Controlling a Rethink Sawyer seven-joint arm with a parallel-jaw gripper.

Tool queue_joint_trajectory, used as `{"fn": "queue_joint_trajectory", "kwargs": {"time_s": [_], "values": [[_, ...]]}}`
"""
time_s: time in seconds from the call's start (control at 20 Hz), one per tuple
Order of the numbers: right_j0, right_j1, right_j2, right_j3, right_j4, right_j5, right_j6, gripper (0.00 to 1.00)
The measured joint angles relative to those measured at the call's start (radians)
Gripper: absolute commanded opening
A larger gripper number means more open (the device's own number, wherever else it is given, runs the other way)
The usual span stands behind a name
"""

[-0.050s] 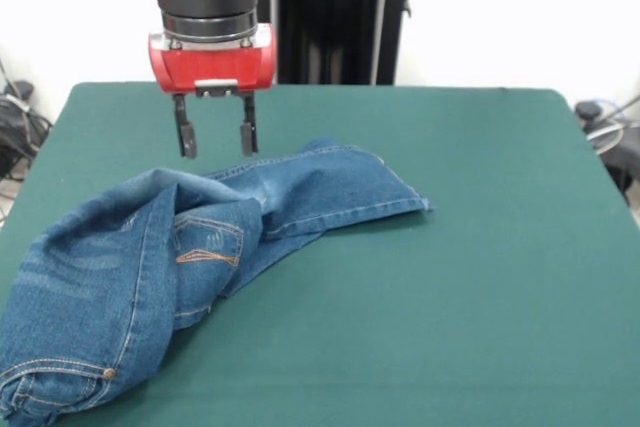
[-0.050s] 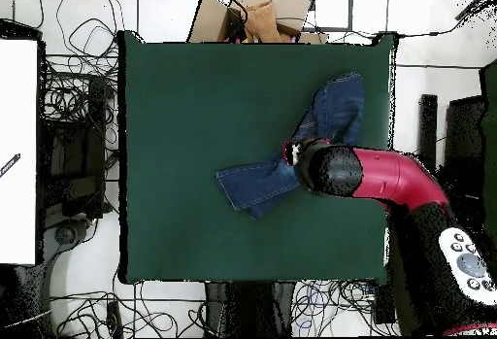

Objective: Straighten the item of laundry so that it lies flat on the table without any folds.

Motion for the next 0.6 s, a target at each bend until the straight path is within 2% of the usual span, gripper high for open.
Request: {"fn": "queue_joint_trajectory", "kwargs": {"time_s": [0.6], "values": [[0.067, -0.022, -0.073, 0.117, 0.001, -0.108, 0.000, 1.00]]}}
